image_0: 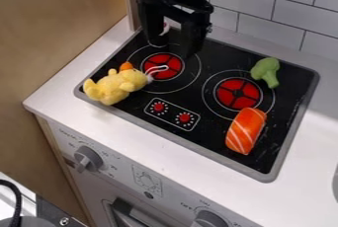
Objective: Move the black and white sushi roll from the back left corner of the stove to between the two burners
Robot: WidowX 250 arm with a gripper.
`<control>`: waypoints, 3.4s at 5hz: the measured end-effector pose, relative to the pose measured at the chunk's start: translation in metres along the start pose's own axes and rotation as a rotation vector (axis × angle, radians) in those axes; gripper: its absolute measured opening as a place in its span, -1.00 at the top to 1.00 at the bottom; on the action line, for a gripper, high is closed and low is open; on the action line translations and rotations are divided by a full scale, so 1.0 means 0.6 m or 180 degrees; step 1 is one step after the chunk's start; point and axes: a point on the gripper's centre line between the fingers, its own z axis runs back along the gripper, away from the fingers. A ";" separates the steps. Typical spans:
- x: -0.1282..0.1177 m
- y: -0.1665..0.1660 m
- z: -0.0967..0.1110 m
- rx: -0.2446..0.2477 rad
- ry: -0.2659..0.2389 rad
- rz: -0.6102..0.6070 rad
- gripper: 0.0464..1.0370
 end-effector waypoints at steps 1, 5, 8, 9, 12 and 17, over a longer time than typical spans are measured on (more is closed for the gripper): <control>-0.004 -0.002 -0.011 -0.0020 0.0076 0.0029 -0.92; 0.039 0.052 -0.008 0.0218 -0.0354 0.1641 -0.92; 0.080 0.116 -0.050 0.0286 -0.0142 0.1816 -0.92; 0.083 0.118 -0.052 0.0305 -0.0169 0.1860 -0.92; 0.099 0.126 -0.090 0.0356 -0.0220 0.1962 -0.92; 0.117 0.128 -0.099 0.0131 -0.0208 0.2030 0.27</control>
